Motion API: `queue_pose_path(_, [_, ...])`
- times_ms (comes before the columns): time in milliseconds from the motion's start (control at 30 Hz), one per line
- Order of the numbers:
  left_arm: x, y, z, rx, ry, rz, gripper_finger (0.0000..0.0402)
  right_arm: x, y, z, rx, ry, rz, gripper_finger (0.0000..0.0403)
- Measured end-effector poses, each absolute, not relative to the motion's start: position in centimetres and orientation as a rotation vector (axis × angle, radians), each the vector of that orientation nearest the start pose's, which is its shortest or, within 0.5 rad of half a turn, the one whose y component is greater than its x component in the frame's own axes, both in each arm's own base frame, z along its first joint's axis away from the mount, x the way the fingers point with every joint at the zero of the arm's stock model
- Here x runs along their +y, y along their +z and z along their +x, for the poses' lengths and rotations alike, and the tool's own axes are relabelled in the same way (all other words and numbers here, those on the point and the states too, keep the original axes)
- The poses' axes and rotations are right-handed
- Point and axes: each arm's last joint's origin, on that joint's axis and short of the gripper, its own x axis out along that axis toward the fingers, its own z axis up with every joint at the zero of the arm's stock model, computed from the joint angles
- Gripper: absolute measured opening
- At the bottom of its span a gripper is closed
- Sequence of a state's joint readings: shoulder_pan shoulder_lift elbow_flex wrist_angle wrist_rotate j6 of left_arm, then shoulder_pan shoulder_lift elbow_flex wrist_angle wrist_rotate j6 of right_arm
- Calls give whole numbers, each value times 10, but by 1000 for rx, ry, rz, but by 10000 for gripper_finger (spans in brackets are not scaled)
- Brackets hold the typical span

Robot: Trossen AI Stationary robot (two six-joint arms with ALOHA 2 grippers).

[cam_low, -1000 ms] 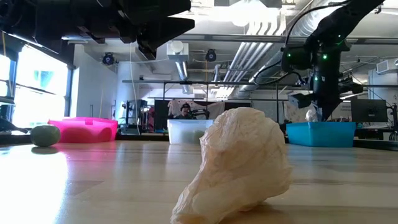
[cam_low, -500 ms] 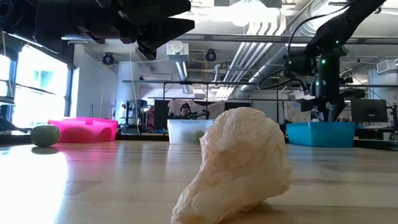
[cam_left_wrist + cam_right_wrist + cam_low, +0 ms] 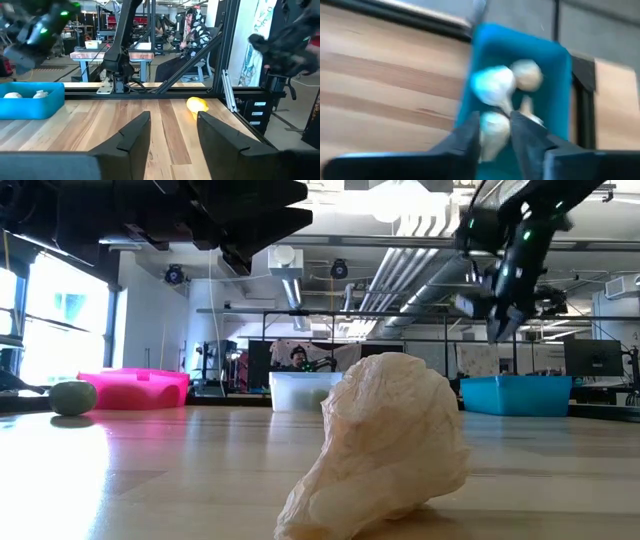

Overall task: Sort produce into baskets
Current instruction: Put the lemon into the pink bin

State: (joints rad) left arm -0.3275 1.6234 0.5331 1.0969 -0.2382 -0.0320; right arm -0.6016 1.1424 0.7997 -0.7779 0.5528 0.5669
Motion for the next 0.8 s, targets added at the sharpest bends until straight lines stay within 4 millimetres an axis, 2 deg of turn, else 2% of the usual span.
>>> queue_pose_path(100, [-89,178,283,-6,-89,-25,122,-99,242,163,729,-1248,397,22])
queue_pose_path(133, [-89,178,283,-6,-89,-25,111,-90,243,164,682,-1218,378,11])
queue_pose_path(233, [-89,178,283,-5,-91,-14,74,-61,243,168,561,-1114,356,19])
queue_pose_path(367, [-90,176,283,13,-119,8,20,-25,232,173,469,-955,347,15])
queue_pose_path(433, [-90,175,282,26,-141,11,5,-6,224,174,480,-863,332,5])
queue_pose_path(600, [-91,171,282,64,-154,21,6,39,211,177,540,-689,347,1])
queue_pose_path(800, [-91,169,282,85,-154,32,1,84,203,182,725,-617,391,0])
